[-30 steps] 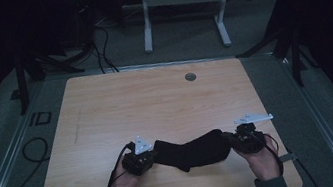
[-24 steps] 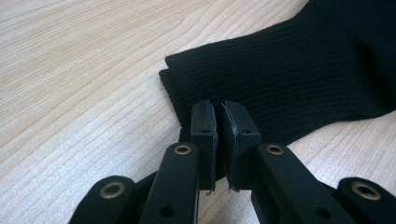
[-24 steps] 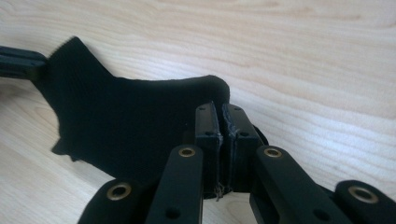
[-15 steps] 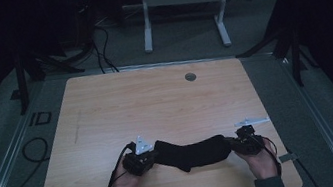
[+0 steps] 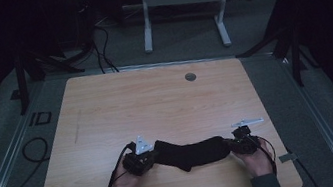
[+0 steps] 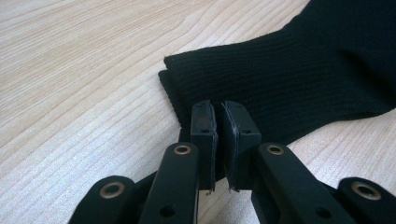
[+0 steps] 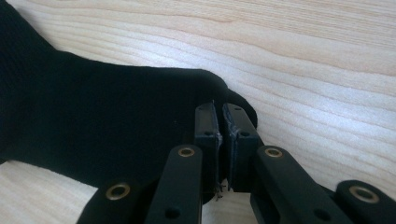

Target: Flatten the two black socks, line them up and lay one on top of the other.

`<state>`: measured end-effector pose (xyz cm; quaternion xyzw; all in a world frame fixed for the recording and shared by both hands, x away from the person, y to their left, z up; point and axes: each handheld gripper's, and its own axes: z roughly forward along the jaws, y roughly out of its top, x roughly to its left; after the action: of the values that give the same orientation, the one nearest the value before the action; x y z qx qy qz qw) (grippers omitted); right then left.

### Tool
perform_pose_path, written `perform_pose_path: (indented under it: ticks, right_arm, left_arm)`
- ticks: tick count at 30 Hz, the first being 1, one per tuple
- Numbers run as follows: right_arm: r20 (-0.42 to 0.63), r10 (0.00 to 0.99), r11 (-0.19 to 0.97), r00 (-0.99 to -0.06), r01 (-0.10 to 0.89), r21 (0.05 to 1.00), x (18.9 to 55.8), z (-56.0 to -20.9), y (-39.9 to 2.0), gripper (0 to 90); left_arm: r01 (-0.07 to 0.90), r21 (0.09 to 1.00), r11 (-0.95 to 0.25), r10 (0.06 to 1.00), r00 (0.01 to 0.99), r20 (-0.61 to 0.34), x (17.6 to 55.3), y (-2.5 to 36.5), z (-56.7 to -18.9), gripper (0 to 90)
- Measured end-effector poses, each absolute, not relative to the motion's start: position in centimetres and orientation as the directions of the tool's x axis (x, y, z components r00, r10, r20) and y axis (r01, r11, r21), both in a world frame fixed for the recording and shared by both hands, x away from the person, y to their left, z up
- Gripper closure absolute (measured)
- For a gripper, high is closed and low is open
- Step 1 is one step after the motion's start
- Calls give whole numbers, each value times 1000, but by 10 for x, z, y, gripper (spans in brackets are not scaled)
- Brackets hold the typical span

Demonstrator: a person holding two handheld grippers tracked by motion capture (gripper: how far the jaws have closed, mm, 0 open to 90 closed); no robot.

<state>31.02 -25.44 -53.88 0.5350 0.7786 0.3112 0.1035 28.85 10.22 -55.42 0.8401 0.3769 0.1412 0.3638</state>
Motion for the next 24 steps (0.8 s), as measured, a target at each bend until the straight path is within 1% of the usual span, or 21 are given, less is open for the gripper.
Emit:
perform_pose_path:
  ticks: [10, 14, 17, 21, 24]
  right_arm:
    - [173, 903, 219, -393, 767, 603, 322, -545, -253, 842]
    - [171, 903, 214, -394, 758, 615, 325, -543, -251, 694]
    - [179, 895, 206, -409, 734, 647, 323, -535, -252, 589]
    - [177, 891, 193, -418, 702, 686, 318, -525, -254, 547]
    - [172, 890, 183, -422, 677, 713, 314, -516, -256, 537]
  left_arm:
    - [532, 721, -444, 741, 670, -39, 289, 101, -555, 834]
    - [532, 722, -443, 742, 670, -38, 289, 101, -554, 822]
    - [532, 723, -440, 743, 668, -39, 289, 101, -554, 818]
    - [531, 725, -440, 742, 669, -39, 289, 100, -554, 804]
    - [528, 729, -435, 740, 671, -45, 289, 101, -553, 771]
